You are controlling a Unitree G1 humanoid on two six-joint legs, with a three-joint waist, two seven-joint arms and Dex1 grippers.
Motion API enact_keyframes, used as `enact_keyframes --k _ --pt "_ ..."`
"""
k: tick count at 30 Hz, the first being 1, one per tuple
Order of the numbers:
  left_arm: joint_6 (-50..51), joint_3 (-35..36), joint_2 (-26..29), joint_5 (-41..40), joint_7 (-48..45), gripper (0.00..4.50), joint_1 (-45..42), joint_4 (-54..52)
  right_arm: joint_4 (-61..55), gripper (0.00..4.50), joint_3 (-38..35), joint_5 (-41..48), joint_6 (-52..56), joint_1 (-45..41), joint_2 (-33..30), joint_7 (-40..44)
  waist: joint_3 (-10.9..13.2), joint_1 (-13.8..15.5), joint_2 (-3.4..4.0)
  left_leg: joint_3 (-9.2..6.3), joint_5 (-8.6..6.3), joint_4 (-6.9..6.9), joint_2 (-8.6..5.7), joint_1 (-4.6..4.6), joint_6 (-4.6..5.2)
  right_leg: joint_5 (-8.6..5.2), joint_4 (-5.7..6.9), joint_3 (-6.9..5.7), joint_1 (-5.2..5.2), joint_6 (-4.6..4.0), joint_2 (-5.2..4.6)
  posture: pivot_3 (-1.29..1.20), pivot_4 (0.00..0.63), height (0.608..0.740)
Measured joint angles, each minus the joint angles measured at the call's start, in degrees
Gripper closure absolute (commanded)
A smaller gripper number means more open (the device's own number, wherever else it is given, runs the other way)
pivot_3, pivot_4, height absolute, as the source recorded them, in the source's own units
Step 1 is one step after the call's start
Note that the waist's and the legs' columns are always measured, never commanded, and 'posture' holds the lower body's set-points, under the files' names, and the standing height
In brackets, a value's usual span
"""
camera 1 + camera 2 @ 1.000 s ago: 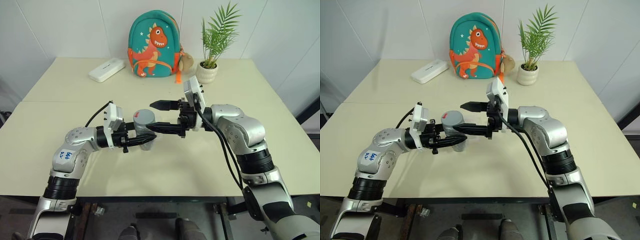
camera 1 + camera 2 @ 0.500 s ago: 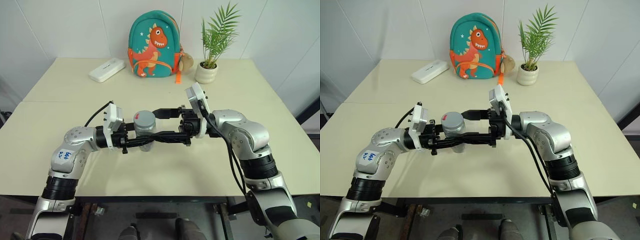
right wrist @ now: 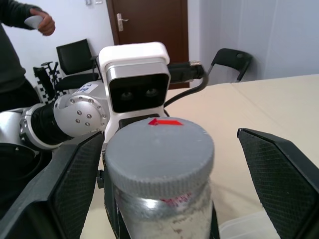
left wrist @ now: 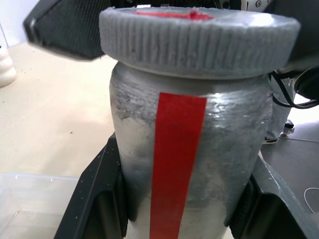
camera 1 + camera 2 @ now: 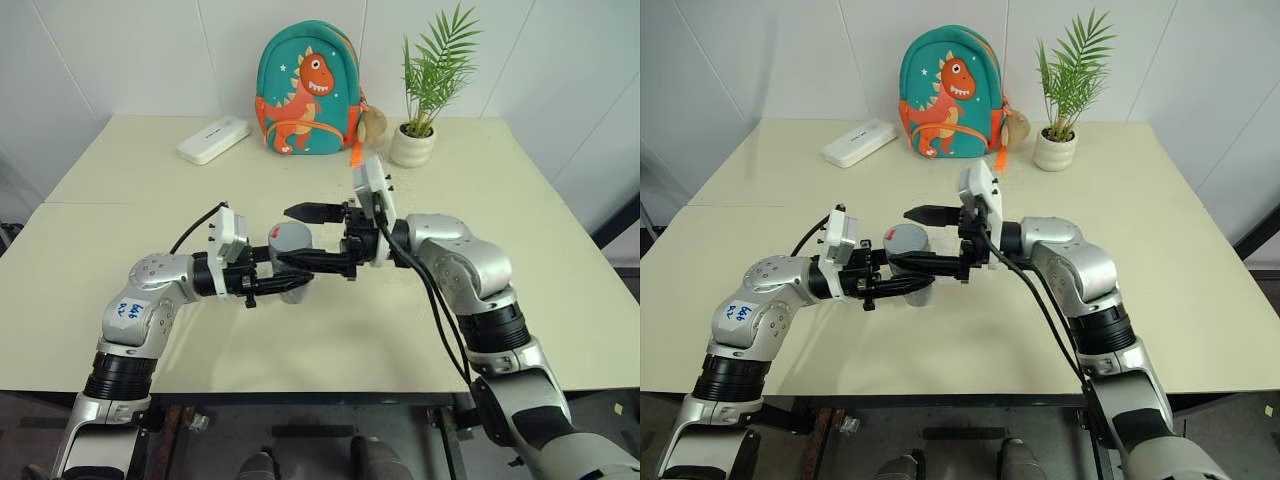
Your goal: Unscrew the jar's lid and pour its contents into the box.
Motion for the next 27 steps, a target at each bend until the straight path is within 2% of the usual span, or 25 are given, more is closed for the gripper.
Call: enact_keyframes --k 2,4,5,9,12,15,19,21,24,27 --pt "0.00 -0.01 0.00 0.00 -0.01 2.53 0.00 0.00 0.05 0.01 0.15 -0.09 0.00 -0.13 0.11 0.12 0.00 -0.02 0.00 0.00 0.00 0.00 0.00 0.00 0.00 0.00 0.00 0.00 0.00 0.00 0.00 0.00 0.150 0.740" --pt "0.00 0.00 0.00 0.00 -0.06 2.53 0.00 0.00 0.07 0.39 0.15 -0.08 0.01 -0.33 0.12 0.26 0.00 -0.05 0.00 0.00 0.00 0.00 0.00 0.00 0.00 0.00 0.00 0.00 0.00 0.00 0.00 0.00 0.150 0.740" --pt "0.00 0.00 0.01 0.00 -0.12 2.53 0.00 0.00 0.07 0.60 0.15 -0.05 0.03 -0.39 0.13 0.33 0.00 -0.06 0.00 0.00 0.00 0.00 0.00 0.00 0.00 0.00 0.00 0.00 0.00 0.00 0.00 0.00 0.150 0.740" --pt "-0.01 0.16 0.10 -0.01 -0.05 2.53 -0.01 0.04 0.06 1.89 0.16 0.31 0.10 -0.39 0.66 0.81 0.00 -0.08 0.00 0.00 0.00 0.00 0.00 0.00 0.00 0.00 0.01 0.00 0.00 0.00 0.00 0.00 0.150 0.740" --pt "-0.01 0.23 0.16 -0.09 -0.14 2.53 -0.01 0.03 -0.26 1.94 0.07 0.82 0.86 -0.39 0.70 0.27 0.00 -0.04 0.00 0.00 0.00 0.00 0.00 0.00 0.00 0.00 0.00 0.00 0.00 0.00 0.00 0.00 0.150 0.740" --pt "-0.52 0.52 0.23 -0.29 -0.44 2.53 -0.02 -0.43 -1.42 1.94 -2.37 5.40 6.03 -0.38 1.86 -2.33 0.00 -0.06 0.00 -0.02 0.00 -0.01 0.00 0.00 0.00 0.00 0.00 0.00 0.00 0.00 0.00 0.00 0.150 0.740" --pt "-0.49 0.31 0.45 -0.17 -0.58 2.53 0.71 -0.08 -4.72 1.94 -11.60 18.47 14.94 -1.81 4.19 -8.41 0.01 0.00 0.02 -0.05 0.00 -0.01 0.00 0.00 0.00 0.00 0.02 0.00 0.01 0.00 0.00 0.00 0.150 0.740" --pt "-0.49 0.27 0.52 -0.14 -0.59 2.53 0.81 -0.05 -5.47 1.94 -14.51 21.77 17.26 -1.85 4.08 -11.72 0.01 0.05 0.02 -0.05 0.00 -0.01 0.00 0.00 0.00 0.00 0.02 0.00 0.01 0.00 0.00 0.00 0.150 0.740" --pt "-0.48 0.24 0.56 -0.14 -0.54 2.53 0.83 -0.06 -6.48 1.94 -15.46 20.20 16.34 -0.08 1.40 -15.13 0.01 0.07 0.02 -0.04 0.00 -0.01 0.00 0.00 0.00 0.00 0.00 0.00 0.01 -0.01 0.00 0.00 0.150 0.740" --pt "-0.40 0.60 0.74 -0.15 -0.29 2.53 1.39 -0.04 -5.23 1.94 -16.18 13.19 11.10 4.69 -3.51 -18.82 0.01 0.25 0.01 -0.02 0.00 -0.01 -0.01 -0.02 0.01 0.00 -0.07 0.00 0.02 -0.01 0.00 0.00 0.150 0.740"
